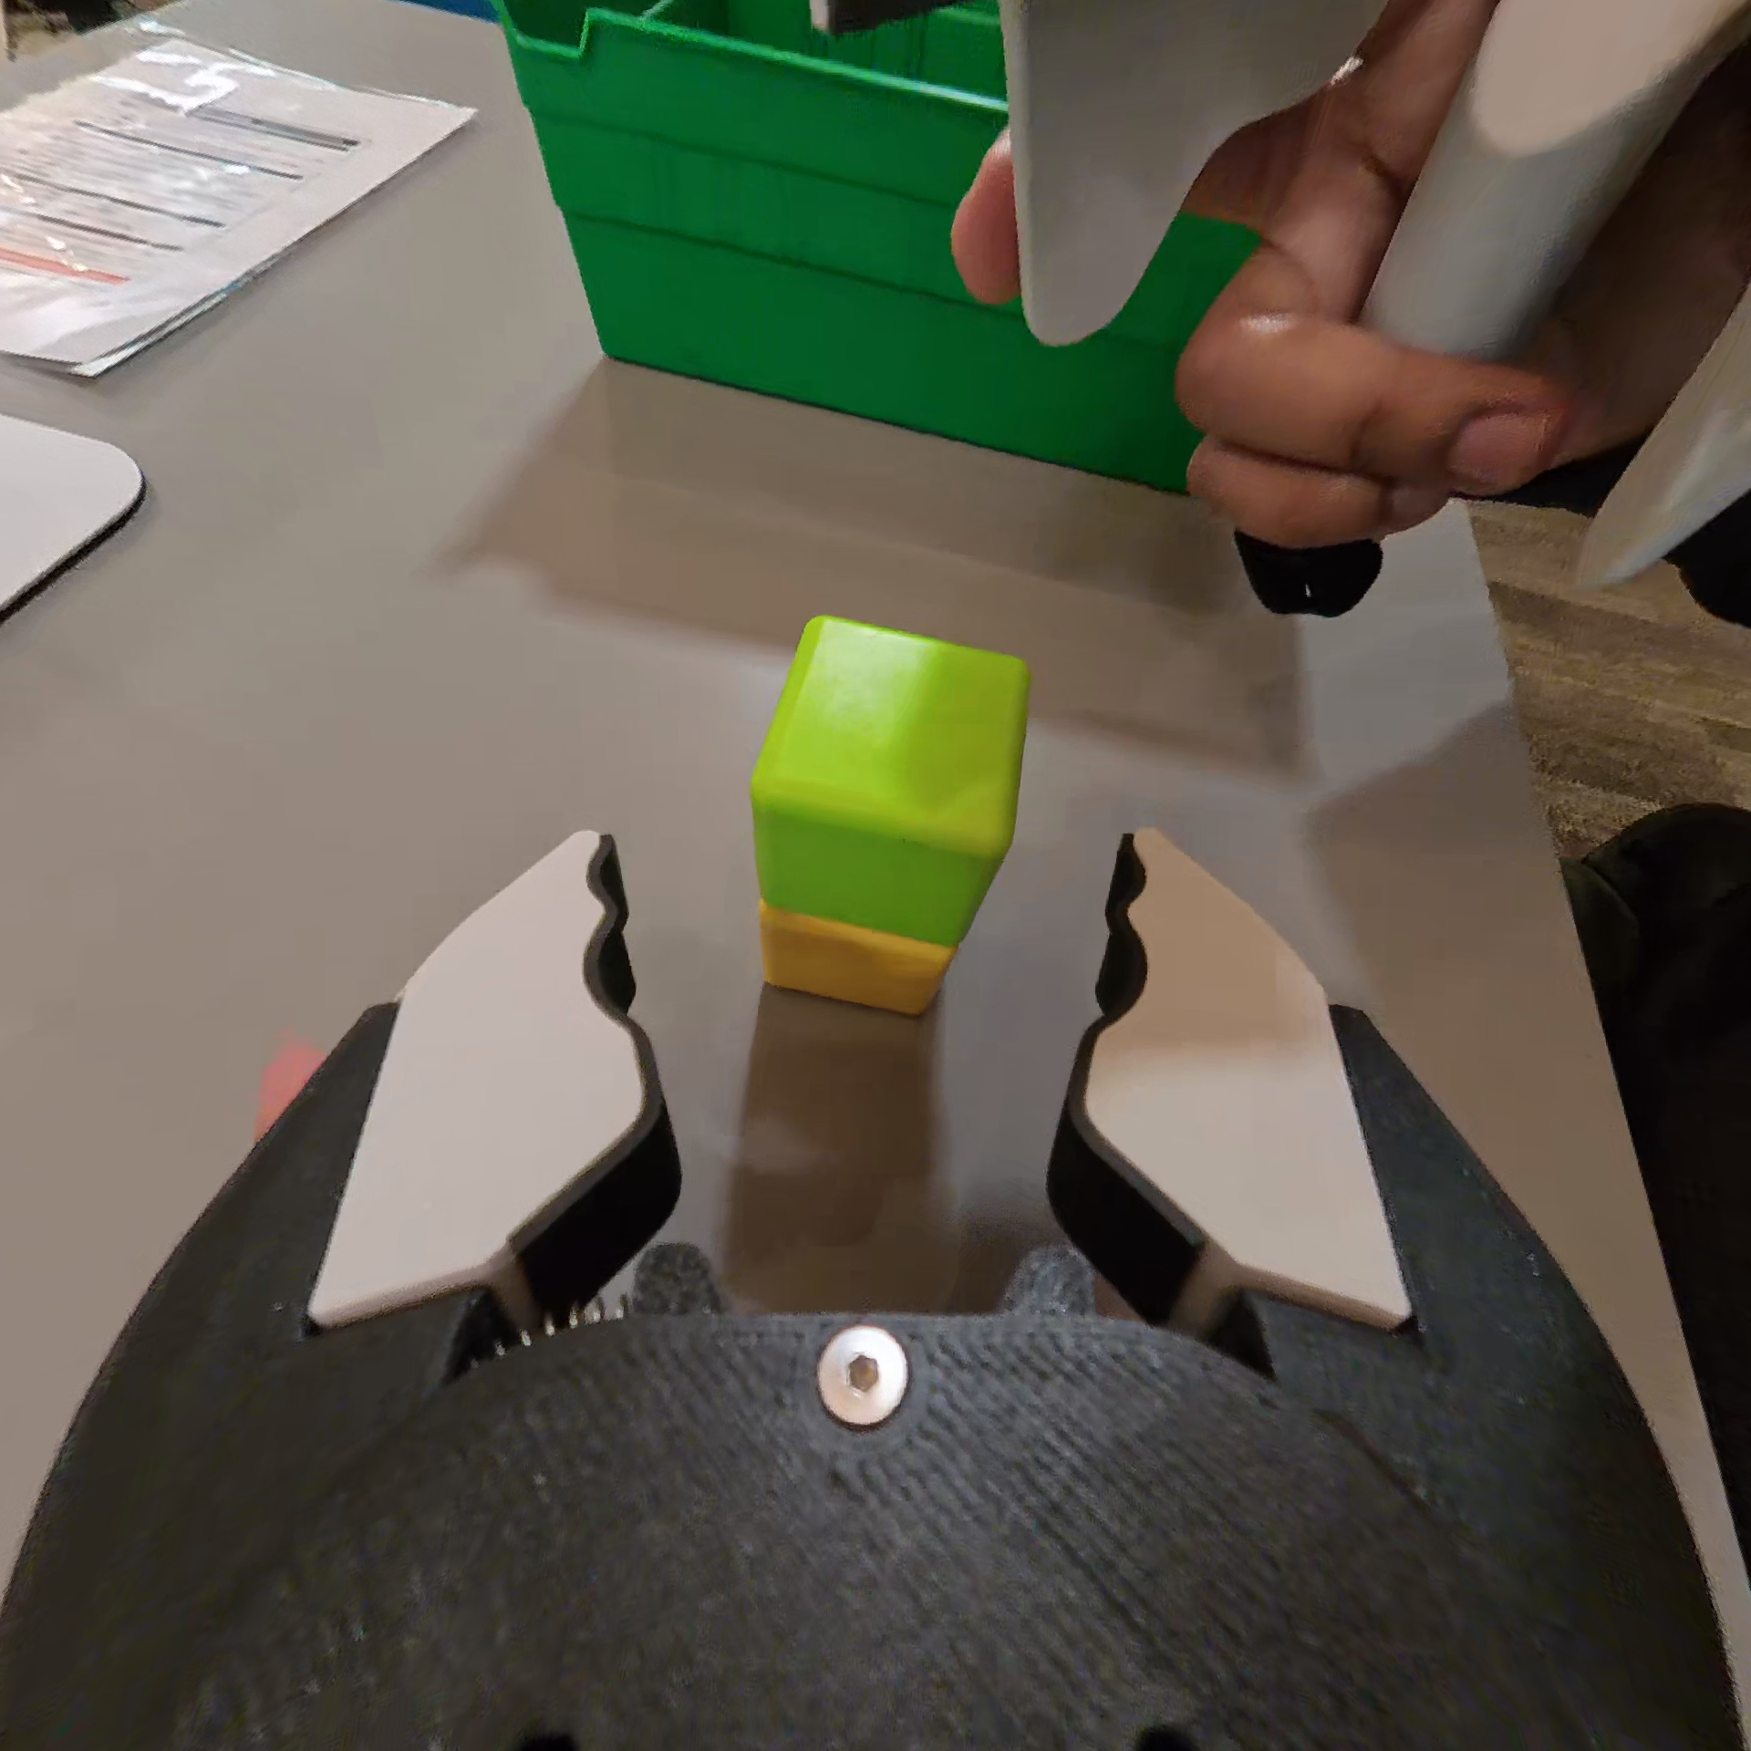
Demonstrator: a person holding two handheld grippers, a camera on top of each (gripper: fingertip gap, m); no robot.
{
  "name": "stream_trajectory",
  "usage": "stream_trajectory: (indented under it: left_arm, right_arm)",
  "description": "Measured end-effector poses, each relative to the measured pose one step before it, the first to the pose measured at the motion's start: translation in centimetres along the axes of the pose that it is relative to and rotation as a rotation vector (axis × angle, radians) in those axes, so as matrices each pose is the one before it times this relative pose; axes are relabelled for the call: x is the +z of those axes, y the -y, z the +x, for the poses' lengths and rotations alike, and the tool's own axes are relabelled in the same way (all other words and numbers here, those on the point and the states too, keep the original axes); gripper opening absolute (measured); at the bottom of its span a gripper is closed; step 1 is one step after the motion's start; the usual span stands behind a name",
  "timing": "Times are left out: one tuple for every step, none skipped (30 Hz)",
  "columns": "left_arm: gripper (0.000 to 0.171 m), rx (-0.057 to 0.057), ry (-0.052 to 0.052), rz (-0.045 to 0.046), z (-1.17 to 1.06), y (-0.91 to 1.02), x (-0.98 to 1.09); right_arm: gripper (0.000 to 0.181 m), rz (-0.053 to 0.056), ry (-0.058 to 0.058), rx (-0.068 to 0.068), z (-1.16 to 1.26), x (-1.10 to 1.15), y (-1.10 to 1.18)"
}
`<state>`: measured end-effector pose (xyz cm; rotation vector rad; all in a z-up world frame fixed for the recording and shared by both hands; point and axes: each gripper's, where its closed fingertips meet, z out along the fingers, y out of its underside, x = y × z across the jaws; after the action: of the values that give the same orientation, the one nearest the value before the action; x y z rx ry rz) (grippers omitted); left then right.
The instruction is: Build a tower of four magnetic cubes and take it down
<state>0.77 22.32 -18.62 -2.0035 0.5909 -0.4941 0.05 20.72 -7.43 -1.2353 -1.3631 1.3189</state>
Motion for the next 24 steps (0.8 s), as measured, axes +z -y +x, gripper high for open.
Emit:
stream_trajectory:
  left_arm:
    - [0.099, -0.0041, 0.0046, -0.01068, -0.161, -0.334, -0.068]
    - [0.099, -0.0063, 0.003, -0.01035, -0.15, -0.335, -0.079]
    - [0.099, -0.0076, 0.0, -0.00919, -0.103, -0.317, -0.086]
    - [0.099, -0.0082, 0.0001, -0.00995, -0.118, -0.295, -0.079]
    - [0.099, -0.0107, 0.0009, -0.01012, -0.129, -0.242, -0.071]
    - [0.099, -0.01, -0.0048, -0.0078, -0.057, -0.149, -0.048]
    - [0.099, -0.0068, -0.0043, -0.00785, -0.036, -0.138, 0.001]
    - [0.099, -0.0097, 0.0018, -0.00988, -0.12, -0.133, 0.066]
    - [0.099, -0.0084, -0.0002, -0.01165, -0.058, -0.138, 0.11]
    - [0.099, -0.0054, -0.0036, -0.01373, 0.018, -0.163, 0.126]
    - [0.099, -0.0026, -0.0068, -0.01516, 0.102, -0.191, 0.134]
    - [0.098, -0.0015, -0.0056, -0.01636, 0.108, -0.203, 0.152]
    - [0.098, 0.0034, -0.0055, -0.01562, 0.132, -0.171, 0.15]
    - [0.098, 0.006, -0.0009, -0.01492, 0.074, -0.159, 0.16]
    - [0.097, 0.0037, 0.0077, -0.0156, -0.04, -0.154, 0.16]
    - [0.096, 0.0025, 0.01, -0.01547, -0.083, -0.154, 0.161]
    - [0.094, 0.006, 0.0043, -0.01337, 0.01, -0.126, 0.15]
    - [0.093, 0.0084, 0.0036, -0.01042, 0.049, -0.094, 0.122]
    - [0.091, 0.0077, 0.0065, -0.00715, 0.013, -0.028, 0.12]
    - [0.091, 0.0079, 0.0003, -0.00311, 0.067, 0.046, 0.119]
    - [0.09, 0.0064, -0.0019, 0.00011, 0.086, 0.104, 0.125]
    - [0.089, 0.0041, -0.0026, -0.00062, 0.048, 0.105, 0.135]
    - [0.087, 0.0027, -0.0054, -0.00169, 0.051, 0.116, 0.162]
    - [0.085, 0.0017, -0.0094, -0.0036, 0.068, 0.102, 0.184]
  right_arm:
    - [0.077, 0.0041, 0.0176, -0.0041, -0.067, 0.115, -0.123]
    - [0.082, 0.0052, 0.0278, 0.0042, -0.159, 0.091, -0.134]
    - [0.087, 0.0062, 0.0363, 0.0177, -0.248, 0.095, -0.139]
    - [0.092, 0.003, 0.0284, 0.0291, -0.088, 0.092, -0.189]
    - [0.095, 0.0003, 0.0146, 0.0329, 0.164, 0.074, -0.252]
    - [0.096, -0.0026, 0.0041, 0.0293, 0.338, 0.04, -0.313]
    - [0.098, -0.0072, -0.0018, 0.0201, 0.412, -0.012, -0.382]
    - [0.1, -0.0097, -0.0092, 0.0098, 0.477, -0.048, -0.417]
    - [0.1, -0.0092, -0.013, 0.0012, 0.471, -0.082, -0.394]
    - [0.099, -0.0087, -0.0078, -0.0024, 0.339, -0.065, -0.344]
    - [0.099, -0.0099, -0.0041, -0.0026, 0.221, -0.029, -0.309]
    - [0.099, -0.0118, -0.0032, -0.005, 0.171, 0.011, -0.307]
    - [0.099, -0.0118, -0.0004, -0.0068, 0.086, 0.058, -0.304]
    - [0.098, -0.012, 0.001, -0.0068, 0.042, 0.077, -0.318]
    - [0.098, -0.0146, -0.0001, -0.0072, 0.036, 0.113, -0.387]
    - [0.098, -0.0168, -0.0013, -0.0079, 0.036, 0.124, -0.452]
    - [0.097, -0.0218, -0.005, -0.008, 0.111, 0.15, -0.527]
    - [0.097, -0.0277, -0.0065, -0.0081, 0.146, 0.174, -0.611]
    - [0.097, -0.0306, -0.0049, -0.0079, 0.15, 0.196, -0.645]
    - [0.097, -0.0303, 0.0002, -0.0077, 0.091, 0.214, -0.625]
    - [0.097, -0.0252, 0.0015, -0.0077, 0.047, 0.2, -0.546]
    - [0.097, -0.016, 0.0023, -0.008, 0.016, 0.157, -0.386]
    - [0.096, -0.0074, 0.0041, -0.0072, -0.055, 0.116, -0.247]
    - [0.095, -0.0018, 0.0045, -0.0059, -0.08, 0.086, -0.125]
